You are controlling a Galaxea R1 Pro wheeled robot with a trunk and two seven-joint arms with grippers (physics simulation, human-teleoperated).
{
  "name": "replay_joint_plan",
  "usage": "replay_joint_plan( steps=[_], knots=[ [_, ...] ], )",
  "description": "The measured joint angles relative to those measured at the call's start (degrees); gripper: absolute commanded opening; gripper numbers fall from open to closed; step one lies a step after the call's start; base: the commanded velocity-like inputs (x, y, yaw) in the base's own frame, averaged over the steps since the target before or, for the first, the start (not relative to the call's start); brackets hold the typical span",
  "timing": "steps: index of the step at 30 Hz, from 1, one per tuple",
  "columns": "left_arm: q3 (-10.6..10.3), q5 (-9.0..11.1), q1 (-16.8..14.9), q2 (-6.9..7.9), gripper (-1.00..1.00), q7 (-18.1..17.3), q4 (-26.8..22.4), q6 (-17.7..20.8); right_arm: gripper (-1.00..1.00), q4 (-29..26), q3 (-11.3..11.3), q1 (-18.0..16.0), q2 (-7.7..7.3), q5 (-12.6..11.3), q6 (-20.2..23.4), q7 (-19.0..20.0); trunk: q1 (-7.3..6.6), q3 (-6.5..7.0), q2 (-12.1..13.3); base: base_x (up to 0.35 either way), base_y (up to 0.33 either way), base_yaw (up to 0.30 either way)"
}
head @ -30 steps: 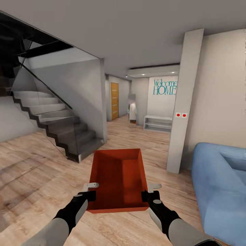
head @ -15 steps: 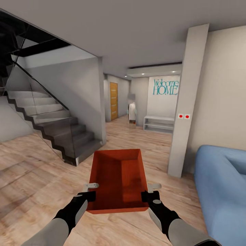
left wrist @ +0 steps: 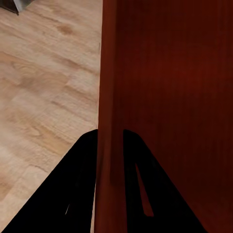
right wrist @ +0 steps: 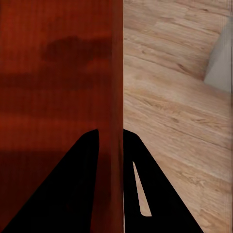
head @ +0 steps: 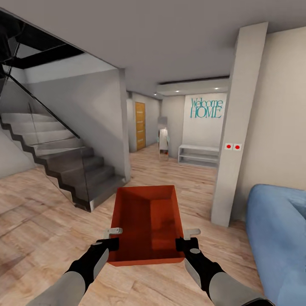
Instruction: Move the two storage containers from the living room to the garage. In the garage, place one container on the floor and stack the other container on top of it (either order is fine).
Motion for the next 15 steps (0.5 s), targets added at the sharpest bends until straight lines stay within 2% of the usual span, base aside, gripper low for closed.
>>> replay_joint_plan(
  steps=[15],
  knots=[
    [0.0,0.1,0.0,0.01,-1.00,0.0,0.0,0.0,-1.00,0.0,-0.1,0.0,0.00,0.1,0.0,0.0,0.00,0.00,0.0,0.322,0.000,-0.242]
  ],
)
